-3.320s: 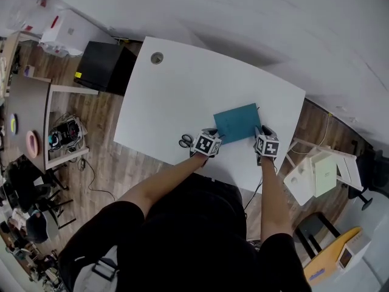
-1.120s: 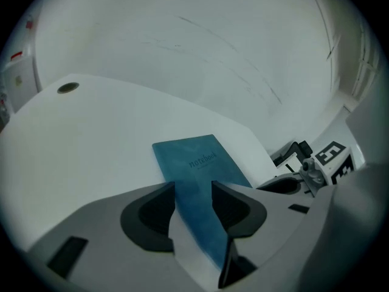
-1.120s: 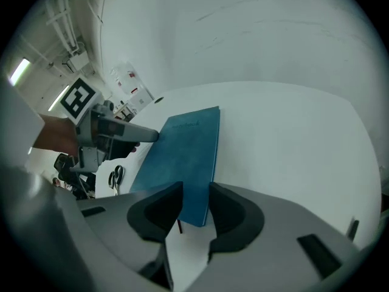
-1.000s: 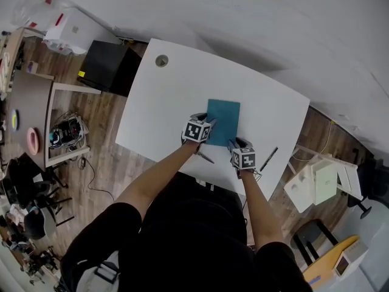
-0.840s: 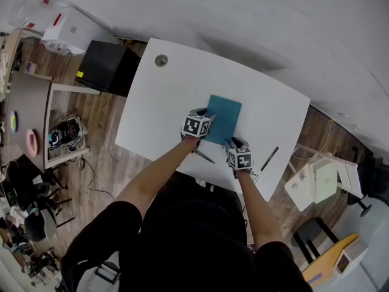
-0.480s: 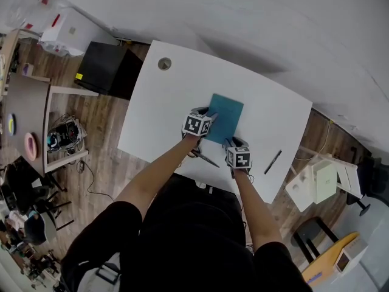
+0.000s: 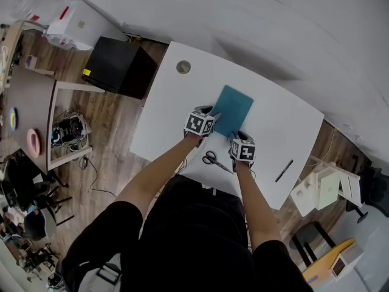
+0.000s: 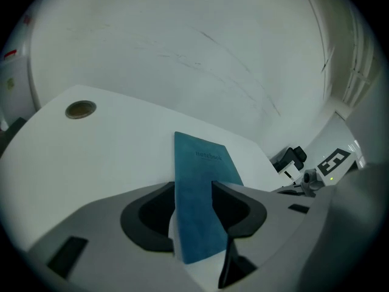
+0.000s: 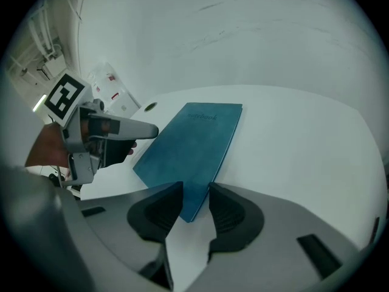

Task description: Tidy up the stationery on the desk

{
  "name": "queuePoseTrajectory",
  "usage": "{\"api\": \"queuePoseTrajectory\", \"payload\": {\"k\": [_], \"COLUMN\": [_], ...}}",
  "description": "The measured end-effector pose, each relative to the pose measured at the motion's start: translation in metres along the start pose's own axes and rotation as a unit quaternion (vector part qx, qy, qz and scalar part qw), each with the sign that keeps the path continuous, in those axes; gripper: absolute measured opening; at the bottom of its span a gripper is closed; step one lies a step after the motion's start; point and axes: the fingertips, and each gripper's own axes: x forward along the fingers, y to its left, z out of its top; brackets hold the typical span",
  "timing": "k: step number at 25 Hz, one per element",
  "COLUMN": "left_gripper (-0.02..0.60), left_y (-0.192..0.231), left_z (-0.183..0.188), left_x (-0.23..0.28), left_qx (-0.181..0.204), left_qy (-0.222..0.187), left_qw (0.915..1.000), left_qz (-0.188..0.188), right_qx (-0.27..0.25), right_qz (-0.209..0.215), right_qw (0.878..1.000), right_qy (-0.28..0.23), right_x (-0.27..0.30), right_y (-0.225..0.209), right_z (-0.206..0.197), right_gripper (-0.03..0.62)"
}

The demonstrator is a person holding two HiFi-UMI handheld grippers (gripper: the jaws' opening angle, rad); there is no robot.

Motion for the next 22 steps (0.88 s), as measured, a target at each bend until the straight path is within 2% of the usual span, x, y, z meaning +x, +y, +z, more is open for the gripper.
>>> {"api": "queuePoseTrajectory", "payload": {"k": [3,8,14,22], "left_gripper": [0.181,0.181,0.181,0.181], "left_y": [0.019,0.044,0.065,0.097], "left_z": [-0.004,-0.004,0.010,0.033], "left_x": [-0.013,-0.028,-0.043,-0.048], "left_qx": [-0.012,-0.030,-0.028,-0.035], "left_qy": [-0.001,-0.011,-0.013,-0.029], "left_qw": [0.9999,0.9995,0.9995,0.9990], "left_qz": [-0.001,-0.008,-0.009,-0.001], "right_qx": [-0.018,-0.031,-0.076,-0.081], "right_qz": [-0.015,-0.017,-0.037,-0.031], "right_qw": [1.000,0.999,0.996,0.996], "right_qy": [-0.004,-0.007,-0.005,-0.002], "right_x": [0.010,0.028,0.043,0.064], "right_y": [0.009,0.031,0.049,0.068], "right_z": [0.019,0.047,0.069,0.099], "right_gripper": [0.143,0.143,0.143,0.143]}}
